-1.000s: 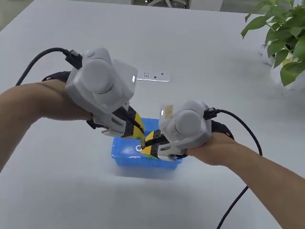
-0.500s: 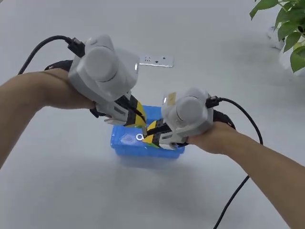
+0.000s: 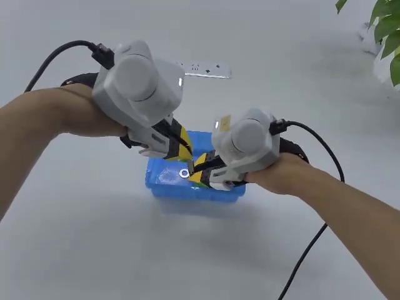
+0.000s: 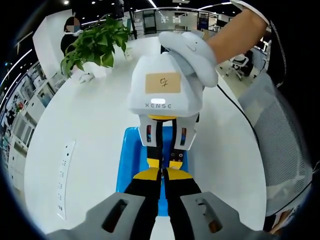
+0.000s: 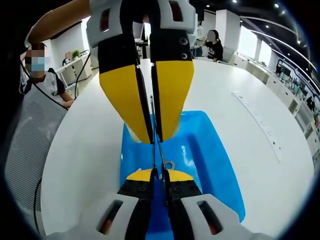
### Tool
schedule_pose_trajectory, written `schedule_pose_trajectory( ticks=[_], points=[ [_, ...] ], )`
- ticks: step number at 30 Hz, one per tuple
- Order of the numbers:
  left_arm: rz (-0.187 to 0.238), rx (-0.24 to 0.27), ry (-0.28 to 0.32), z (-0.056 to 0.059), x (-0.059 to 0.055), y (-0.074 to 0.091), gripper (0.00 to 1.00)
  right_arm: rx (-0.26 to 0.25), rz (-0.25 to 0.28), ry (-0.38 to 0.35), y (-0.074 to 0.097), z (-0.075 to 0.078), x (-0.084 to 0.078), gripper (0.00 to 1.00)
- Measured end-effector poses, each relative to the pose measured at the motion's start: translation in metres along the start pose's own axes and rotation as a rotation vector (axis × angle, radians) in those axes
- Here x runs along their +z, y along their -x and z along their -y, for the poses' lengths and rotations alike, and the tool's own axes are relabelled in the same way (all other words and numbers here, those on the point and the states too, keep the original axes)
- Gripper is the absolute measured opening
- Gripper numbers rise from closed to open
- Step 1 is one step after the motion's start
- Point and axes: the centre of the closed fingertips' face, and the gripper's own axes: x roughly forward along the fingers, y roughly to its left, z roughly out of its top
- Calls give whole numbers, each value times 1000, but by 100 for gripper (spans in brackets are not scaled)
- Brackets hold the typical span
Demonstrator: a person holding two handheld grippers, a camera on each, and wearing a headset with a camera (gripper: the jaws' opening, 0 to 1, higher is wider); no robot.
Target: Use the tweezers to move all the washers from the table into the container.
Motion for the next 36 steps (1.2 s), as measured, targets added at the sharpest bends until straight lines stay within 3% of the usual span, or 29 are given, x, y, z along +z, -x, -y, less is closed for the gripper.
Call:
schedule_pose_trajectory(
  ticks=[20,36],
  points=[
    [-3,11,-11,2,4,9,6,-15,11,20,6,0,7,12],
    [-6,36,-28,9,15,33,6,-44,35,41,28,-7,25,11]
  ],
)
